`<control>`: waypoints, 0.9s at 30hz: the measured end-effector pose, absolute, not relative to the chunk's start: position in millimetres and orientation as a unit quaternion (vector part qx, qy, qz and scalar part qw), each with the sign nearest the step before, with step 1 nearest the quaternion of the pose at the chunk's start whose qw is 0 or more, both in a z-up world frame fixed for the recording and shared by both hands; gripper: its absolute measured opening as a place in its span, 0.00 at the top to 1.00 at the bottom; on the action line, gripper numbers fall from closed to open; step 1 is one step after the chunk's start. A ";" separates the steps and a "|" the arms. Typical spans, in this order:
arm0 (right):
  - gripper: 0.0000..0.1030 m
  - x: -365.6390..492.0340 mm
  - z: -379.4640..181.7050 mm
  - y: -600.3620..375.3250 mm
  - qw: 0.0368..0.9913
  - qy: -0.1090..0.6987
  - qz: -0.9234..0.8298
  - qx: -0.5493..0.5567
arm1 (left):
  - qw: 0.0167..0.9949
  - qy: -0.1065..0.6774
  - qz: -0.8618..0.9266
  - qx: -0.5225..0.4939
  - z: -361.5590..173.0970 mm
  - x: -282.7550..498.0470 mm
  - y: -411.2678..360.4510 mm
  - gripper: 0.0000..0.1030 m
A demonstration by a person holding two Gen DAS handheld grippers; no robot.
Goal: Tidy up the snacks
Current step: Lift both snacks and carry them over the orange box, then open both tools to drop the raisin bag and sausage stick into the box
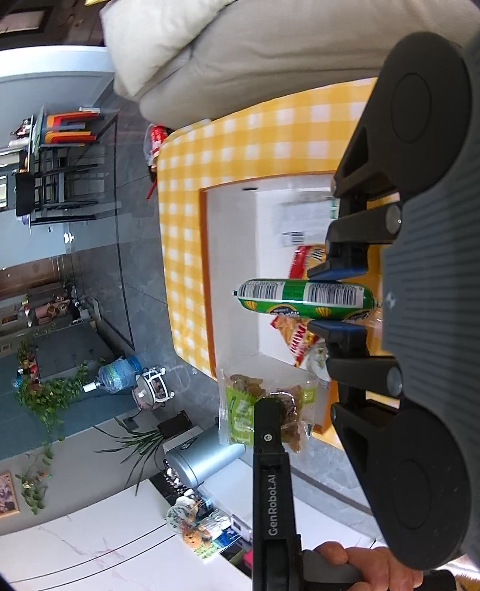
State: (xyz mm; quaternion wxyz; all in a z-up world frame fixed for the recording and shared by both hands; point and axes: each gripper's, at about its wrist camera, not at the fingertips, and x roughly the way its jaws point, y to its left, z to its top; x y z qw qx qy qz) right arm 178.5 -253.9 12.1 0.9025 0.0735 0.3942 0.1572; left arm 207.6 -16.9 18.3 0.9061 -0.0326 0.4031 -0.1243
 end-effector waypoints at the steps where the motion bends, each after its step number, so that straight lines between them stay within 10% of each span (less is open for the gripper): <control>1: 0.81 185.3 11.5 -251.9 0.902 0.395 0.158 0.069 | 0.905 0.406 -0.124 -0.027 17.0 213.4 -17.6 0.65; 27: 0.81 316.8 -60.3 -198.7 0.875 0.449 0.169 -0.068 | 0.869 0.473 -0.111 0.096 -58.5 329.0 -28.3 0.65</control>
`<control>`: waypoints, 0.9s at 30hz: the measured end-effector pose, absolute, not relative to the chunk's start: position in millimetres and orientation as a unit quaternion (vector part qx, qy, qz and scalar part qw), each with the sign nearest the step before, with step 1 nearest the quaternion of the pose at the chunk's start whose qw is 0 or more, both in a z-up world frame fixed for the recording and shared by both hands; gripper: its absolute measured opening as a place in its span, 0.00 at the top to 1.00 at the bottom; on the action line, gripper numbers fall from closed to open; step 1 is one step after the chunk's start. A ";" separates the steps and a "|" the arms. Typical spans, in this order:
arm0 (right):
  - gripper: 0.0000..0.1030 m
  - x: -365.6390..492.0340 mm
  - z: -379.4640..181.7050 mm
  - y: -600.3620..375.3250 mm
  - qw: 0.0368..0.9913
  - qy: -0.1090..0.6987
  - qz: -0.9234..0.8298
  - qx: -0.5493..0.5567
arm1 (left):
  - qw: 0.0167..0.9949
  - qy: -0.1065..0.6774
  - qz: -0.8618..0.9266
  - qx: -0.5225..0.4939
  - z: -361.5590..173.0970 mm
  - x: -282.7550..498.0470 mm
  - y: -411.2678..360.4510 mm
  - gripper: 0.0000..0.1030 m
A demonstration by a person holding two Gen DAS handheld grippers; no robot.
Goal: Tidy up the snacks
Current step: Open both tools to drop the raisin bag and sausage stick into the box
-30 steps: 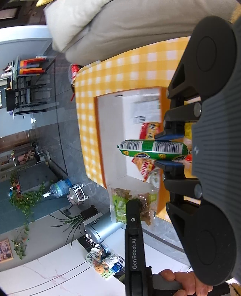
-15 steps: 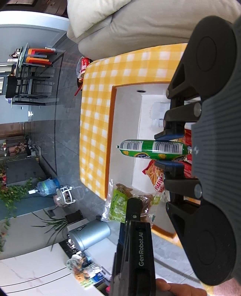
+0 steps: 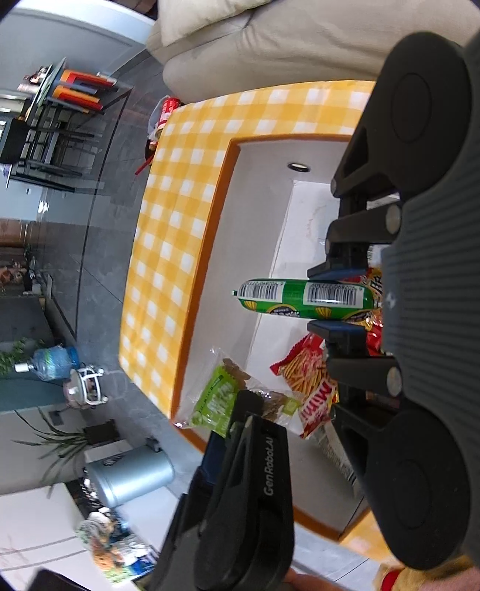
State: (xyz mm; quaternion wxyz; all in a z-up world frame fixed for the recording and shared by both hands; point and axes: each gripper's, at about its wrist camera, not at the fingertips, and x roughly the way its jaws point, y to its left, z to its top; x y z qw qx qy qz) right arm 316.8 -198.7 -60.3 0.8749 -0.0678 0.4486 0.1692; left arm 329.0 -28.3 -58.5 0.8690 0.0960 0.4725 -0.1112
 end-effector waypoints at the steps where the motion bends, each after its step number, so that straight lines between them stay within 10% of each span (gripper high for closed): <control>1: 0.81 319.5 -63.3 -196.3 0.874 0.449 0.170 -0.077 | 0.868 0.474 -0.112 0.099 -60.9 331.1 -29.1 0.65; 27: 0.81 351.7 -112.6 -177.9 0.843 0.490 0.174 -0.137 | 0.841 0.515 -0.103 0.129 -104.2 359.7 -37.0 0.69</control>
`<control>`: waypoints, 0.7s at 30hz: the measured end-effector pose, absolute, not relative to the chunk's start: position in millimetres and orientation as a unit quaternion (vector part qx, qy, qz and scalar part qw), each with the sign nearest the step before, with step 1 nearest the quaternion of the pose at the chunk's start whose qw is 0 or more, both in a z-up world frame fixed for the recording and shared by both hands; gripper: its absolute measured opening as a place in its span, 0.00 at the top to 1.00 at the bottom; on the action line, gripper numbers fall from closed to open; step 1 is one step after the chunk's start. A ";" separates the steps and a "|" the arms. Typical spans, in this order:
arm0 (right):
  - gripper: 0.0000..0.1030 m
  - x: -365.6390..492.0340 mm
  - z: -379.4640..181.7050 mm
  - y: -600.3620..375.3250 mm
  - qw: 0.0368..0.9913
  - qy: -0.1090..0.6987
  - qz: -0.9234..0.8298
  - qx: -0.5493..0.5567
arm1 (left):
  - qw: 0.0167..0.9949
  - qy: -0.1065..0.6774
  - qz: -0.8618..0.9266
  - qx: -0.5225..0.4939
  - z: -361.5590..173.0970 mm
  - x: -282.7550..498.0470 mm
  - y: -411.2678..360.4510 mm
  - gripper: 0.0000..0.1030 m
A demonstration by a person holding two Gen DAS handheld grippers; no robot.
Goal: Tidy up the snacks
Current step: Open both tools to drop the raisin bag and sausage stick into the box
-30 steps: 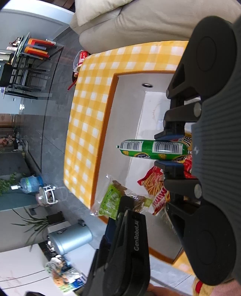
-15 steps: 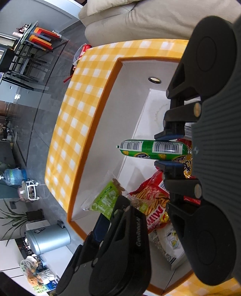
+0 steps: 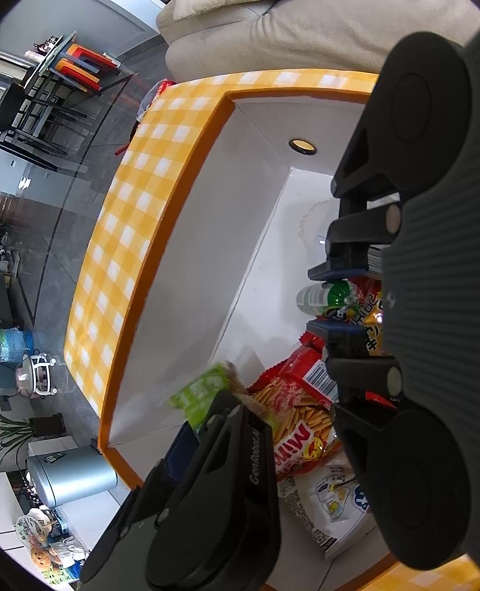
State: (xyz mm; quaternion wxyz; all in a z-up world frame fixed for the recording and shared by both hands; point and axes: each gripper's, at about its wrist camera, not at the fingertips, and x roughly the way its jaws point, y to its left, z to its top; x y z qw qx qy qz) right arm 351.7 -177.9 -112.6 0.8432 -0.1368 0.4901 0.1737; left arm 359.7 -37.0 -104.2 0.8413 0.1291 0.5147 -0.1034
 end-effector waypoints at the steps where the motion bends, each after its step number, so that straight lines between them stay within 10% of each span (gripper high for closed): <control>1: 0.81 351.8 -113.2 -177.8 0.843 0.491 0.173 -0.137 | 0.842 0.515 -0.102 0.128 -104.5 359.7 -36.2 0.70; 11: 0.79 349.7 -114.7 -180.3 0.841 0.496 0.175 -0.126 | 0.844 0.512 -0.103 0.121 -96.2 356.8 -32.1 0.70; 21: 0.41 338.7 -94.0 -181.7 0.853 0.479 0.173 -0.114 | 0.862 0.480 -0.111 0.123 -74.0 336.0 -36.5 0.52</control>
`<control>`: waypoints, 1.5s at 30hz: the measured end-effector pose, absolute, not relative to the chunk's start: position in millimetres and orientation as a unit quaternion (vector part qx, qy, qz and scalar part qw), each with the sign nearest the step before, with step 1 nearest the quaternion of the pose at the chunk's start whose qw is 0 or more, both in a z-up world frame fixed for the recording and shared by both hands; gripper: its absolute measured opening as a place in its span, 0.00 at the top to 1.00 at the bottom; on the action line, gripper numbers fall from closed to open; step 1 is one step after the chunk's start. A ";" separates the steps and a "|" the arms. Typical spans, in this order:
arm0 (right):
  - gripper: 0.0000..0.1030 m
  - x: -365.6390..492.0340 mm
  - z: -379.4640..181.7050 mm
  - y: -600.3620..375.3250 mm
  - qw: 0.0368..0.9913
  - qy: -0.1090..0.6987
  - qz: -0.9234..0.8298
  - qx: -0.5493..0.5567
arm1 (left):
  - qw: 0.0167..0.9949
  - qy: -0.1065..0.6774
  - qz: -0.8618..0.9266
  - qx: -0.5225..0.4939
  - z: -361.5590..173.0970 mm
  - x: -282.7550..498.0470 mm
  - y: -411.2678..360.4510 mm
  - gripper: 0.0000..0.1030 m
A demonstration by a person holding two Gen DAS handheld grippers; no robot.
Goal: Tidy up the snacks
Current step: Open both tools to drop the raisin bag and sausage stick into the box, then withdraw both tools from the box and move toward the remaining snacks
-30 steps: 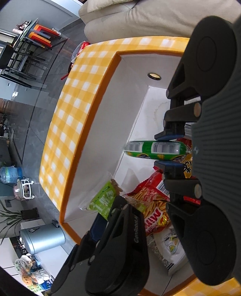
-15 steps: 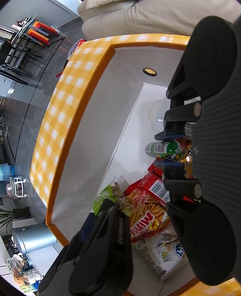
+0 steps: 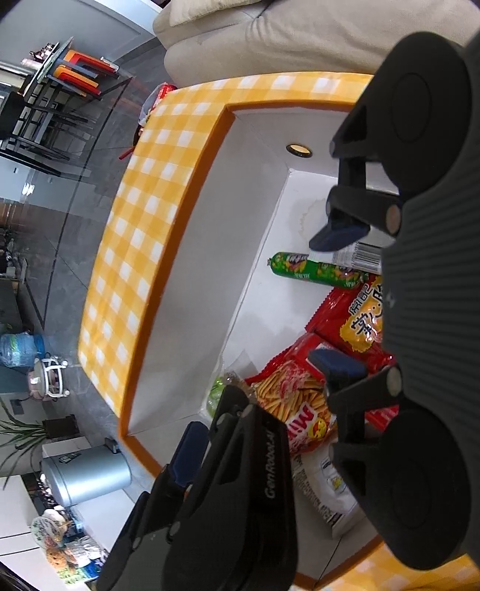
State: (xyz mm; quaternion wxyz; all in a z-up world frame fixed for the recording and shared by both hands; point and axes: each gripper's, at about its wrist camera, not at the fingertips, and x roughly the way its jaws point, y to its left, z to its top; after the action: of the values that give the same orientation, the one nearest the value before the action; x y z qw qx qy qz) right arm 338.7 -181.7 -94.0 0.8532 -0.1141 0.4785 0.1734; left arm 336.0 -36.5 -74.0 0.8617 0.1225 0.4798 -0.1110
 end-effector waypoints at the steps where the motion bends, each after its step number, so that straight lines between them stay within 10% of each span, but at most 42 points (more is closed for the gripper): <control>1: 0.38 336.3 -91.8 -182.2 0.855 0.476 0.173 -0.113 | 0.864 0.477 -0.110 0.121 -70.9 333.6 -35.8 0.49; 45: 0.04 122.1 -22.3 -224.6 0.917 0.384 0.106 -0.033 | 0.904 0.417 -0.066 0.065 -25.5 130.4 0.3 0.26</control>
State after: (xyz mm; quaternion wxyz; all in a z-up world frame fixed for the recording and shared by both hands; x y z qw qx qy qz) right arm 122.1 -224.6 -22.3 0.9165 -0.0333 0.3842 0.1060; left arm 130.4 0.3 -25.5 0.9043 0.0650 0.4167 -0.0664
